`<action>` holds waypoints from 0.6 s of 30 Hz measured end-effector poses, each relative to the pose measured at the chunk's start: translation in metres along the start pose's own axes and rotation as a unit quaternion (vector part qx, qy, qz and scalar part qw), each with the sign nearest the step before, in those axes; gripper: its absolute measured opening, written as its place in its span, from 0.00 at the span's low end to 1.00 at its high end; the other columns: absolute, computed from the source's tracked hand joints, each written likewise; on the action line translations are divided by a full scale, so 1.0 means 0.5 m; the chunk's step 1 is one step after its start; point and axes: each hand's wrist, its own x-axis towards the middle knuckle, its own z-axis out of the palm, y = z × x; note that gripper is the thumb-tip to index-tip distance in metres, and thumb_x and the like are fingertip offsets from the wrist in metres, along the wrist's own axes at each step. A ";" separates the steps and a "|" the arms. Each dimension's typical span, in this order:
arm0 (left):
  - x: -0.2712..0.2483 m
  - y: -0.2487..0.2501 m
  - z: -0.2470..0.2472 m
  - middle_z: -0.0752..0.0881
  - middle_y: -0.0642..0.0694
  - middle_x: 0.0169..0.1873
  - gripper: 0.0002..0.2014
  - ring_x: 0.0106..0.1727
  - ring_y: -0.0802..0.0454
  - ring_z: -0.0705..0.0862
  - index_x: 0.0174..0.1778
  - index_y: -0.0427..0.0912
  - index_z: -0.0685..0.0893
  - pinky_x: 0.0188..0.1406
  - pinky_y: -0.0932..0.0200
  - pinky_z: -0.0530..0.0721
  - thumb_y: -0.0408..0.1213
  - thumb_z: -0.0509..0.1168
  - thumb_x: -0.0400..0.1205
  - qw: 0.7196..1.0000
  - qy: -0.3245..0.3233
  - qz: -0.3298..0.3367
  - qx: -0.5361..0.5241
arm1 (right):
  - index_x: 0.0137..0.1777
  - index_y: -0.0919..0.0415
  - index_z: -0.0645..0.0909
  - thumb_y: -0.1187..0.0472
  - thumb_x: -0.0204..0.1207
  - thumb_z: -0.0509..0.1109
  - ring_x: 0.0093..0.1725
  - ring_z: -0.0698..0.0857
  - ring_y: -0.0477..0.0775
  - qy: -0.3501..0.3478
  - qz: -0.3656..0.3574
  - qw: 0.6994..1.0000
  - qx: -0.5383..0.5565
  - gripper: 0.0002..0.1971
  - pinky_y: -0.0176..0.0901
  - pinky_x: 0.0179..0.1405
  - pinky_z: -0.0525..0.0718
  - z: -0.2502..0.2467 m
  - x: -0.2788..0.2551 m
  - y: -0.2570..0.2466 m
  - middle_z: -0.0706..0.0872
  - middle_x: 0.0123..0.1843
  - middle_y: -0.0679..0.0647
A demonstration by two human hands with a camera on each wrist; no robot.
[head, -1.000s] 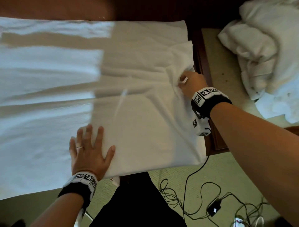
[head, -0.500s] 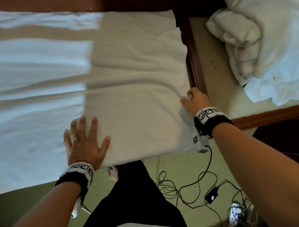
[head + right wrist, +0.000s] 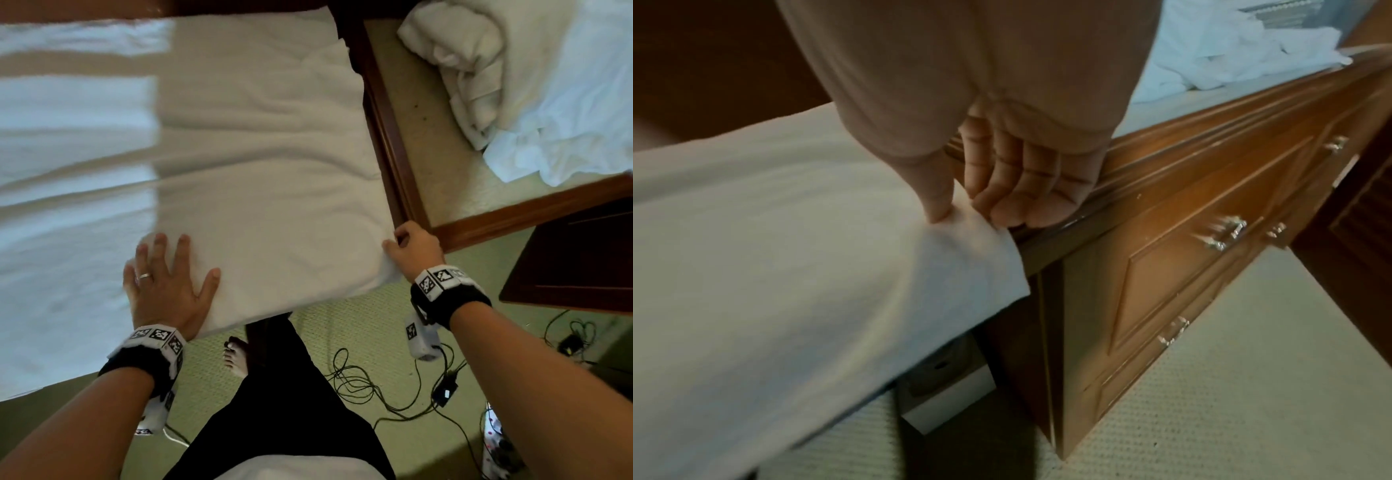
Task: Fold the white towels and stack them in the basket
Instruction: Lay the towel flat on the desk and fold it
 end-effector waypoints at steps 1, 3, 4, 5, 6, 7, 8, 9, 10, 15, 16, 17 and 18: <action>-0.003 0.001 -0.006 0.57 0.36 0.86 0.42 0.86 0.33 0.53 0.87 0.49 0.58 0.82 0.31 0.52 0.70 0.44 0.80 1.000 -0.004 0.000 0.000 | 0.53 0.54 0.81 0.51 0.75 0.74 0.48 0.84 0.61 -0.002 0.013 1.000 0.004 0.11 0.45 0.47 0.80 0.005 -0.010 0.009 0.86 0.47 0.57; -0.005 0.001 -0.013 0.57 0.35 0.86 0.42 0.86 0.33 0.54 0.87 0.49 0.59 0.82 0.31 0.54 0.71 0.44 0.79 1.000 -0.012 0.003 0.010 | 0.52 0.56 0.82 0.53 0.75 0.74 0.52 0.85 0.63 -0.004 0.030 0.999 0.018 0.10 0.46 0.49 0.81 0.006 -0.015 0.008 0.88 0.50 0.60; -0.003 0.000 -0.015 0.57 0.35 0.86 0.43 0.86 0.32 0.54 0.87 0.49 0.59 0.82 0.31 0.55 0.71 0.44 0.79 1.000 -0.016 0.006 0.012 | 0.51 0.57 0.83 0.56 0.76 0.74 0.54 0.85 0.64 -0.005 0.030 0.999 0.020 0.08 0.47 0.51 0.81 0.005 -0.013 0.003 0.88 0.51 0.61; -0.001 -0.002 -0.016 0.57 0.36 0.86 0.43 0.85 0.32 0.55 0.86 0.49 0.59 0.82 0.31 0.55 0.71 0.44 0.79 1.000 -0.018 0.008 0.011 | 0.50 0.57 0.84 0.58 0.76 0.74 0.56 0.85 0.64 0.003 0.026 0.999 0.020 0.06 0.48 0.53 0.82 0.003 -0.007 0.000 0.89 0.51 0.61; -0.001 -0.006 -0.018 0.58 0.36 0.86 0.42 0.85 0.32 0.56 0.86 0.49 0.59 0.82 0.31 0.56 0.71 0.44 0.79 1.000 -0.019 0.010 0.006 | 0.49 0.56 0.84 0.60 0.75 0.73 0.56 0.85 0.64 0.019 0.024 0.999 0.024 0.04 0.48 0.54 0.83 0.000 0.000 -0.002 0.89 0.51 0.61; -0.002 -0.009 -0.021 0.59 0.36 0.86 0.42 0.85 0.32 0.56 0.86 0.49 0.60 0.82 0.31 0.58 0.70 0.45 0.79 1.000 -0.019 0.015 -0.001 | 0.48 0.55 0.83 0.63 0.75 0.72 0.56 0.85 0.64 0.037 0.024 0.999 0.031 0.04 0.48 0.54 0.83 -0.005 0.006 -0.003 0.89 0.51 0.61; -0.004 -0.014 -0.023 0.59 0.36 0.85 0.42 0.84 0.32 0.57 0.86 0.49 0.61 0.81 0.31 0.59 0.70 0.45 0.79 1.000 -0.018 0.022 -0.007 | 0.50 0.53 0.83 0.64 0.74 0.71 0.55 0.85 0.65 0.051 0.028 0.998 0.034 0.07 0.48 0.53 0.83 -0.010 0.010 -0.003 0.89 0.51 0.61; -0.006 -0.019 -0.027 0.60 0.36 0.85 0.42 0.84 0.31 0.58 0.86 0.48 0.62 0.81 0.30 0.60 0.69 0.46 0.79 0.999 -0.018 0.030 -0.013 | 0.54 0.53 0.83 0.64 0.74 0.71 0.55 0.85 0.65 0.055 0.031 0.998 0.026 0.10 0.48 0.53 0.84 -0.015 0.009 -0.001 0.88 0.52 0.61; -0.008 -0.026 -0.031 0.61 0.36 0.84 0.42 0.84 0.31 0.58 0.85 0.47 0.63 0.80 0.30 0.61 0.69 0.46 0.79 0.999 -0.017 0.038 -0.019 | 0.59 0.53 0.82 0.63 0.74 0.70 0.56 0.85 0.66 0.052 0.026 0.998 0.001 0.14 0.50 0.53 0.84 -0.017 0.005 0.002 0.88 0.53 0.61; -0.035 -0.091 -0.050 0.64 0.35 0.83 0.42 0.83 0.29 0.61 0.85 0.46 0.65 0.75 0.25 0.66 0.69 0.46 0.79 0.999 -0.015 0.029 0.001 | 0.68 0.61 0.80 0.54 0.77 0.70 0.64 0.77 0.70 0.096 -0.215 0.964 -0.124 0.20 0.60 0.57 0.79 0.039 -0.062 -0.049 0.80 0.67 0.62; -0.042 -0.111 -0.056 0.61 0.36 0.85 0.42 0.84 0.29 0.59 0.86 0.49 0.62 0.76 0.24 0.64 0.71 0.44 0.80 0.999 -0.026 0.010 0.018 | 0.73 0.58 0.77 0.50 0.79 0.68 0.69 0.75 0.70 0.073 -0.250 0.954 -0.145 0.24 0.61 0.61 0.78 0.060 -0.077 -0.075 0.76 0.73 0.62; -0.047 -0.132 -0.060 0.57 0.38 0.87 0.43 0.85 0.29 0.56 0.87 0.53 0.58 0.77 0.23 0.61 0.73 0.41 0.79 0.999 -0.039 -0.012 0.031 | 0.79 0.54 0.70 0.45 0.81 0.65 0.76 0.69 0.70 0.027 -0.264 0.948 -0.176 0.28 0.64 0.67 0.74 0.079 -0.090 -0.102 0.68 0.81 0.62; -0.051 -0.154 -0.062 0.51 0.41 0.88 0.43 0.86 0.30 0.52 0.88 0.58 0.52 0.78 0.22 0.58 0.76 0.39 0.78 0.997 -0.052 -0.032 0.039 | 0.84 0.49 0.61 0.39 0.82 0.60 0.82 0.59 0.70 -0.029 -0.261 0.943 -0.206 0.33 0.67 0.75 0.67 0.100 -0.094 -0.122 0.57 0.86 0.61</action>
